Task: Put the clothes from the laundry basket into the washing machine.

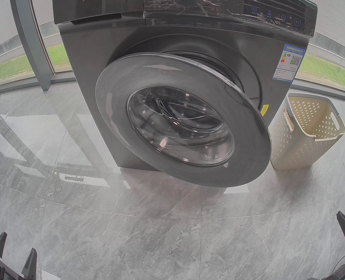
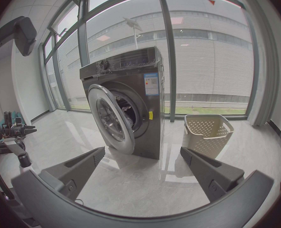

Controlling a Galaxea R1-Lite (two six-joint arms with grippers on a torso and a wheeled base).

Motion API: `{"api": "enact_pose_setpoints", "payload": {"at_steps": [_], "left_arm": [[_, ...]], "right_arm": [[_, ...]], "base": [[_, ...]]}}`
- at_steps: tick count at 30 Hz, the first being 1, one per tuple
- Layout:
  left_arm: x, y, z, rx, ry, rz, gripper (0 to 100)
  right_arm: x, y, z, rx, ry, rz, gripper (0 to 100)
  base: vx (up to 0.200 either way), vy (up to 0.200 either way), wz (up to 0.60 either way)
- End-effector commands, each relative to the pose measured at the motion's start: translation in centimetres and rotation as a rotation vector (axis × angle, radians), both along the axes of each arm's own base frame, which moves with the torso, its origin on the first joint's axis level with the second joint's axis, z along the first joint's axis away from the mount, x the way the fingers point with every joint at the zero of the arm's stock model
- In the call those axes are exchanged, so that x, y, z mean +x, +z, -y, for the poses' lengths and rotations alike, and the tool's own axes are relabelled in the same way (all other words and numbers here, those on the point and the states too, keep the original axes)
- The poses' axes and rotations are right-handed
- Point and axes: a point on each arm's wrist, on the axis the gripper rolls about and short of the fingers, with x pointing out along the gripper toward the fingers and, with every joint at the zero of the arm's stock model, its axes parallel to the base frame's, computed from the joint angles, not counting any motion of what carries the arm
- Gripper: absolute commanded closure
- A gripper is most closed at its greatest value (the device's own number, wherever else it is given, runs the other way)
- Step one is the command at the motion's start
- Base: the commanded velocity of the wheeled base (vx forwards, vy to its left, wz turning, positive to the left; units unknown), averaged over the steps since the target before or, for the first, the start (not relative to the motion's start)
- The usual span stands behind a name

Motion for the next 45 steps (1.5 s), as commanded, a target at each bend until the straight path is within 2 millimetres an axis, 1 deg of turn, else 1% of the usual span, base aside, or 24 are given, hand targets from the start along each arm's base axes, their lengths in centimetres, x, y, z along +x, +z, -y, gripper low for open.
{"api": "enact_pose_setpoints", "payload": {"at_steps": [1, 3, 6, 8, 13, 15, 18, 21, 24, 27, 29, 30, 31, 32, 34, 36, 38, 41, 42, 45], "left_arm": [[0.0, -0.5, 0.0, 0.002, -0.001, -0.006, 0], [0.0, -0.5, 0.0, 0.002, -0.001, -0.006, 0], [0.0, -0.5, 0.0, 0.002, -0.001, -0.006, 0], [0.0, -0.5, 0.0, 0.002, -0.001, -0.006, 0], [0.0, -0.5, 0.0, 0.002, -0.001, -0.006, 0], [0.0, -0.5, 0.0, 0.002, -0.001, -0.006, 0], [0.0, -0.5, 0.0, 0.002, -0.001, -0.006, 0], [0.0, -0.5, 0.0, 0.000, -0.001, -0.006, 0], [0.1, -0.5, 0.0, 0.002, -0.001, -0.008, 0], [0.0, -0.5, 0.0, 0.002, -0.001, -0.006, 0], [0.0, -0.5, 0.0, 0.002, -0.001, -0.006, 0], [0.0, -0.5, 0.0, 0.002, -0.001, -0.006, 0], [0.0, -0.5, 0.0, 0.002, -0.001, -0.006, 0], [0.0, -0.5, 0.0, 0.003, -0.001, -0.006, 0], [0.0, -0.5, 0.0, 0.003, -0.001, -0.006, 0], [0.0, -0.5, 0.0, 0.003, -0.001, -0.006, 0], [0.0, -0.5, 0.0, 0.003, -0.001, -0.006, 0], [0.0, -0.5, 0.0, 0.003, -0.001, -0.006, 0], [0.0, -0.5, 0.0, 0.003, -0.001, -0.006, 0], [0.0, -0.5, 0.0, 0.003, -0.001, -0.006, 0]], "right_arm": [[10.0, 0.6, -2.9, -0.046, 0.269, -0.254, 0], [11.3, 0.2, -4.5, -0.009, 0.254, -0.305, 0], [12.6, 0.1, -7.1, 0.038, 0.251, -0.356, 0], [13.7, 0.3, -8.5, 0.070, 0.248, -0.363, 0], [16.6, 1.2, -10.2, 0.091, 0.237, -0.346, 0], [17.3, 1.6, -10.6, 0.099, 0.234, -0.330, 0], [18.2, 1.8, -11.1, 0.102, 0.229, -0.326, 0], [19.3, 2.1, -11.0, 0.105, 0.197, -0.316, 0], [20.5, 2.5, -10.4, 0.114, 0.146, -0.297, 0], [21.9, 3.3, -9.2, 0.133, 0.082, -0.267, 0], [22.5, 3.6, -8.5, 0.139, 0.049, -0.255, 0], [22.5, 3.6, -8.5, 0.139, 0.049, -0.255, 0], [22.9, 3.9, -7.7, 0.141, 0.014, -0.241, 0], [23.0, 3.9, -7.3, 0.135, 0.000, -0.234, 0], [23.0, 3.9, -7.0, 0.128, -0.009, -0.235, 0], [22.8, 3.5, -7.0, 0.109, -0.004, -0.245, 0], [22.2, 2.5, -6.9, 0.077, 0.003, -0.275, 0], [21.7, 2.0, -7.4, 0.051, 0.031, -0.289, 0], [21.1, 1.7, -8.5, 0.044, 0.083, -0.302, 0], [20.6, 1.6, -9.6, 0.040, 0.131, -0.307, 0]], "base": [[0.000, 0.000, 0.00], [0.000, 0.000, 0.00], [0.000, 0.000, 0.00], [0.000, 0.000, 0.00], [0.000, 0.000, 0.00], [0.000, 0.000, 0.00], [0.000, 0.000, 0.00], [0.067, 0.000, 0.00], [0.200, 0.000, 0.00], [0.200, 0.000, 0.00], [0.200, 0.000, 0.00], [0.000, 0.000, 0.00], [0.000, 0.000, 0.00], [0.000, 0.000, 0.00], [0.000, 0.000, 0.00], [0.000, 0.000, 0.00], [0.000, 0.000, 0.00], [0.000, 0.000, 0.00], [0.000, 0.000, 0.00], [0.000, 0.000, 0.00]]}}
